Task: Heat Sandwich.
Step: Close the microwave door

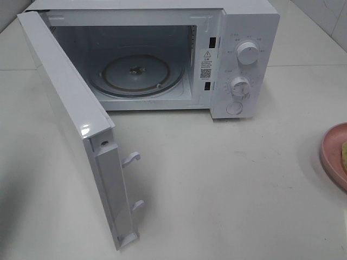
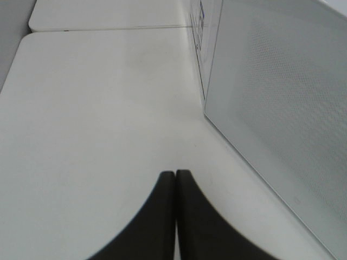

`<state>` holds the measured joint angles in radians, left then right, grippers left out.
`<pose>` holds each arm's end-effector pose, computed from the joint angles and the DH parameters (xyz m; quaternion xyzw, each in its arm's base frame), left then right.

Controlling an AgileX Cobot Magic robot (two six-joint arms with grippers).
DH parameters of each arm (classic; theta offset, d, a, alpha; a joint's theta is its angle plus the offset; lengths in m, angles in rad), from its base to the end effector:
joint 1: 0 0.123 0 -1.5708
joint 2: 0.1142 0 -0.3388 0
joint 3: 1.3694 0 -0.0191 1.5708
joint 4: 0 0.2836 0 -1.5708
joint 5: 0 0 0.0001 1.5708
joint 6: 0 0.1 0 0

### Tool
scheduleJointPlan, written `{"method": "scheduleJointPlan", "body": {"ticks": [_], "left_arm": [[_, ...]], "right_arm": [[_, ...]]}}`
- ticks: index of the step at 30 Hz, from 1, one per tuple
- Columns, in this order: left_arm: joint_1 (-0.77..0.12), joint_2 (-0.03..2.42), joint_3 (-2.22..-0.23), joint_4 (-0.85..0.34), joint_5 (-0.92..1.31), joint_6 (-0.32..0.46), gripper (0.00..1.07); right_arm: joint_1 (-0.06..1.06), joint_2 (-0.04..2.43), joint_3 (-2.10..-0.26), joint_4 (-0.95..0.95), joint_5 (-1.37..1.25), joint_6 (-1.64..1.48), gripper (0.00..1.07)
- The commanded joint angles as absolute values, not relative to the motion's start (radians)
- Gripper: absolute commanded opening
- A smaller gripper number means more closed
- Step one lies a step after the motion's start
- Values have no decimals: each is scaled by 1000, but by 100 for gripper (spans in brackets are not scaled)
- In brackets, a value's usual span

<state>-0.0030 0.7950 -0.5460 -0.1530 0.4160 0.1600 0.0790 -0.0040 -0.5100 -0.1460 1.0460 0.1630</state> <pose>0.1586 -0.0066 0.3092 0.0248 0.8776 -0.0230 0.4782 -0.0229 -0.0145 0.2941 0.0382 0.8425 -0.0081 0.5372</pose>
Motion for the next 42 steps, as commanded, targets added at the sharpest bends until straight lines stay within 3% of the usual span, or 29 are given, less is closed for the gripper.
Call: {"method": "scheduleJointPlan", "body": {"ticks": [1,17,20,23,31,35,42], "left_arm": [[-4,833,-546,-162,329,183,0],[-4,909,-223,-112,-449,158,0],[-4,937,-203,-53,-507,96,0],[-4,1025,-203,73,-568,-41,0],[-9,1188,-225,280,-706,-198,0],[-45,1240,-260,300,-714,-193,0],[-197,1363,-308,249,-724,-142,0]], "right_arm": [[70,-31,-510,-143,1040,156,76],[70,-31,-510,-143,1040,156,76],[70,-31,-510,-143,1040,156,76],[70,-31,-510,-143,1040,156,76],[70,-31,-510,-143,1040,156,76],[70,-31,-510,-143,1040,156,76],[70,-31,-510,-143,1040,156,76]]}}
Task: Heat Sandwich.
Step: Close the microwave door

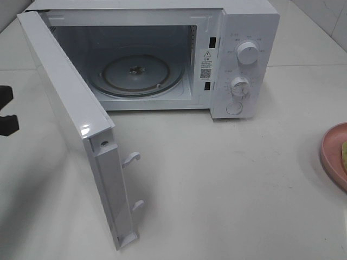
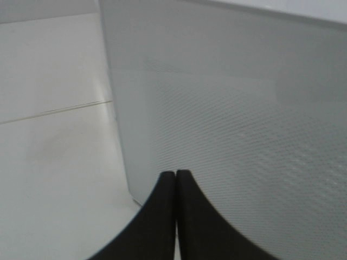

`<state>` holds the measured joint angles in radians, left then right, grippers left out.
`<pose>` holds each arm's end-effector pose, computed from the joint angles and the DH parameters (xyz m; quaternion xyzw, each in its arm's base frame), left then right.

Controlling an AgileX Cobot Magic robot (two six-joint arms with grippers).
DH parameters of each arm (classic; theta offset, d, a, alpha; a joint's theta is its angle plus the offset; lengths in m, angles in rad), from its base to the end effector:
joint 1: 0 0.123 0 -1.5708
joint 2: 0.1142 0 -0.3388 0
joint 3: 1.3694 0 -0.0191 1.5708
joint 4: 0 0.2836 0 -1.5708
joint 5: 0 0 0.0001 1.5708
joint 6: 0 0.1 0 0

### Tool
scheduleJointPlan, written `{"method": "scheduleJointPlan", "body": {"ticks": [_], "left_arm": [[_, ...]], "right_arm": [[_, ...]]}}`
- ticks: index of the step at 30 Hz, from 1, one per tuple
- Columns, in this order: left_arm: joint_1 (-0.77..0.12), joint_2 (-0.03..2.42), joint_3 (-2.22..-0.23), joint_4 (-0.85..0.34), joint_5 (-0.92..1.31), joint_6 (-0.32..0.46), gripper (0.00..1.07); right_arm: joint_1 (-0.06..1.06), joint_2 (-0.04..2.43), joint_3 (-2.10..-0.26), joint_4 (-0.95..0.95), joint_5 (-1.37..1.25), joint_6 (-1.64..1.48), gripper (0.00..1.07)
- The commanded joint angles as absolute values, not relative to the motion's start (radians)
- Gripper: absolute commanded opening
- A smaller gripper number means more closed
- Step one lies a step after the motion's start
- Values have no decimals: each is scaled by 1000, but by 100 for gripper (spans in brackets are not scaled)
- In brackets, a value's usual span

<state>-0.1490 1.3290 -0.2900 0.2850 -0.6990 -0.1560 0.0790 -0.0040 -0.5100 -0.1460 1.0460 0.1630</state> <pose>0.2264 -0.0523 0.2125 0.1392 0.7831 -0.0977 0.5982 -0.0229 -0.0145 0.2941 0.0382 0.8425 -0.0081 0.5372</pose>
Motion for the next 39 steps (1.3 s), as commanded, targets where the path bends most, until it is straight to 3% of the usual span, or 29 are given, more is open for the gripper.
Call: {"method": "scheduleJointPlan", "body": {"ticks": [1,17,39], "left_arm": [[-233,1388,-317,207,-740,-116,0],[-521,1580,-475,-97,-771,69,0],[-696,1811,-844,-150,-682,74,0]], "right_arm": [[70,-31,-510,-143,1040,156,76],[70,-31,-510,-143,1040,156,76],[70,-31,-510,-143,1040,156,76]]}}
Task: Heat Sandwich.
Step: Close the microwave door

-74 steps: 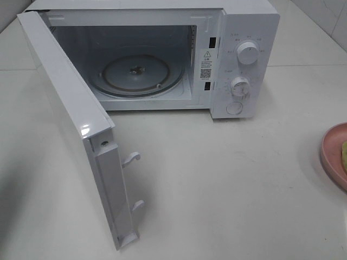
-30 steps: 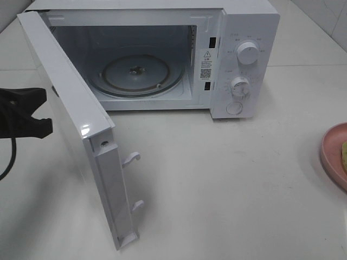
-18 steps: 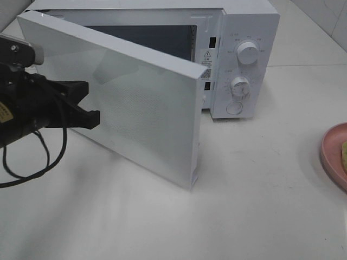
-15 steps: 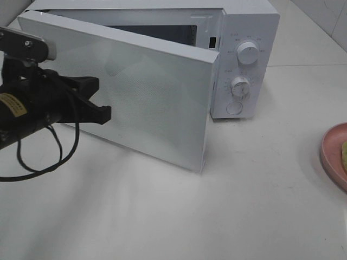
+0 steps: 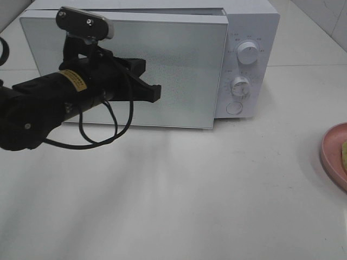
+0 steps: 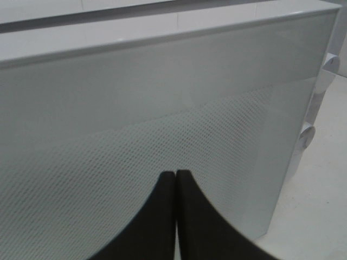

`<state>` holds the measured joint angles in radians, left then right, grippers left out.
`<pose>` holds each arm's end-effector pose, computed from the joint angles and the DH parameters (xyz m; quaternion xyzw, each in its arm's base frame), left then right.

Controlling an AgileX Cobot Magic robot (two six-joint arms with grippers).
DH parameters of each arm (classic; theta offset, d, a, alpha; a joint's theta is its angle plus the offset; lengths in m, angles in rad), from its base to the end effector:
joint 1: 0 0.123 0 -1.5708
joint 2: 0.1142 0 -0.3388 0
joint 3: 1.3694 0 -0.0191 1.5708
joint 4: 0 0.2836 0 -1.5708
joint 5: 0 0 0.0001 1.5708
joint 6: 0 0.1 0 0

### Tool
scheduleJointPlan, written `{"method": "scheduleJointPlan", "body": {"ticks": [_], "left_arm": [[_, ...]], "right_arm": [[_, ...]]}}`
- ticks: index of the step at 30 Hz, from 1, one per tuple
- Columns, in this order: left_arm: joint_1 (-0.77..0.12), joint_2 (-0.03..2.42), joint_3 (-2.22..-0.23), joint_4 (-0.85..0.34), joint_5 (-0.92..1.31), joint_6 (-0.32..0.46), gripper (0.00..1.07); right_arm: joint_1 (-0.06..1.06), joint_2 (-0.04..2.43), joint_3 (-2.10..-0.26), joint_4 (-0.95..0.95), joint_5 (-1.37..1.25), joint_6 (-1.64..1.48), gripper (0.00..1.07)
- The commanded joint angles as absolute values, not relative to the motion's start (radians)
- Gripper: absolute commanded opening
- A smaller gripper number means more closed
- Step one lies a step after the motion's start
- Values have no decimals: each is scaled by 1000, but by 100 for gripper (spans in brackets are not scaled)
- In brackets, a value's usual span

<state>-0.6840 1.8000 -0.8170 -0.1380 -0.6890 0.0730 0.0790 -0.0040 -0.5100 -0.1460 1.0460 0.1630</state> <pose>0.3183 -0.2483 0.2115 0.2221 0.7451 -0.1887 0.5999 -0.0229 -0.0145 0.2941 0.0382 0.8425 -0.0081 0.5372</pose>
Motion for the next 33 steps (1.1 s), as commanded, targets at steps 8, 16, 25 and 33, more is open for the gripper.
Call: {"method": "scheduleJointPlan", "body": {"ticks": [8,16,25,33], "left_arm": [[-727,1895,-975,-151,-629,74,0],[-730,1957,-1083,-154,-571,74,0],[-730,2010,-1157,-159,-562,74,0],[-730,2057,-1216,-211,-554,74,0]], "right_arm": [[70,-31,-510,-143,1040,156,76],[70,-31,-510,-143,1040,156,76],[70,-31,-510,-143,1040,156,76],[70,-31,-510,-143,1040,156,76]]}}
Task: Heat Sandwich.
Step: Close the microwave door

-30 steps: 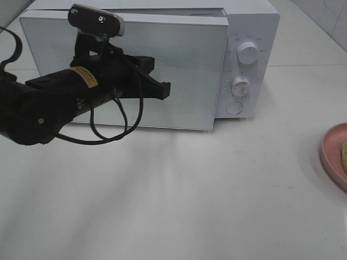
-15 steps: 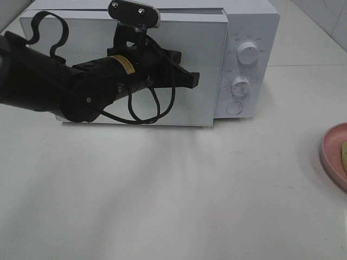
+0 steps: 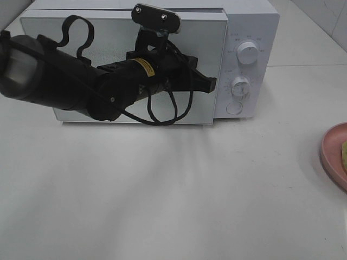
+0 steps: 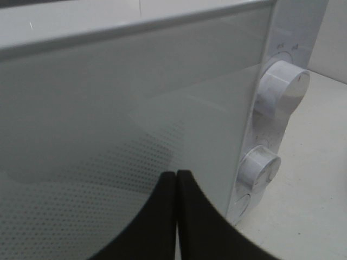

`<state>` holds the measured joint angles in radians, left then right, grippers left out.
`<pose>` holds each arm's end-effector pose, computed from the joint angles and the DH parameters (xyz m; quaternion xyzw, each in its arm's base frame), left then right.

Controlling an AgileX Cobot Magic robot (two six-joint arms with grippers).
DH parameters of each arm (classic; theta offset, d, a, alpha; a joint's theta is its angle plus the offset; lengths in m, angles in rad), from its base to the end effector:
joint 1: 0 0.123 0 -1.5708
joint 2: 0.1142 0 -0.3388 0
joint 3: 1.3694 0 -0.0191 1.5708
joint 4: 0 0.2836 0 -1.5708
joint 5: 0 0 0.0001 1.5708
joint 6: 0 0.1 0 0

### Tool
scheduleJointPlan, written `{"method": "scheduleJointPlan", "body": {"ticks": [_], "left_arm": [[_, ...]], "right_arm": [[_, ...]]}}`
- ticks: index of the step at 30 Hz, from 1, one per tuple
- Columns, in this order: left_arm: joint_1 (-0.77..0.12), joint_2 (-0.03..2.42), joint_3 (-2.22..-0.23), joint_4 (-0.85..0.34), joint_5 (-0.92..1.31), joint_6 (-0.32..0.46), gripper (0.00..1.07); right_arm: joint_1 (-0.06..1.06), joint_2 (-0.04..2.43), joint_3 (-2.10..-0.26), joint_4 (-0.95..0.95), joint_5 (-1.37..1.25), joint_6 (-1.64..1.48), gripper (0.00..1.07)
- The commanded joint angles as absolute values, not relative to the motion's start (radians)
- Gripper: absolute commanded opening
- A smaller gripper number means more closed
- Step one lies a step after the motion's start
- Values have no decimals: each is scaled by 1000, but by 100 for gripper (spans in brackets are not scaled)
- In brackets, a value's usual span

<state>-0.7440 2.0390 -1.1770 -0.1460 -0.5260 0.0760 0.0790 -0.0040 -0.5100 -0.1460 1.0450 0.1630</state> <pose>0.3720 -0.3325 0.1961 0.2475 0.7508 -0.2100 0.5752 -0.0229 -0.0144 0.2942 0.0381 0.8423 -0.0081 0.5376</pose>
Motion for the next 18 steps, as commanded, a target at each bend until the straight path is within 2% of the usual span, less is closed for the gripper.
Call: {"method": "scheduleJointPlan", "body": {"ticks": [1,6,11,18], "left_arm": [[-730,2066,-1228,-215,-552,75,0],[-729,2106,-1305,-240,-525,110,0],[-723,2138,-1378,-247,-474,107,0],[-723,2138,-1378,-247,-479,107,0]], "right_arm": [[70,-31,-510,-143,1040,156,76],[70,-31,-510,-143,1040,156,76],[70,-31,-510,-143,1040,156,76],[70,-31,-510,-143,1040,156,76]]}}
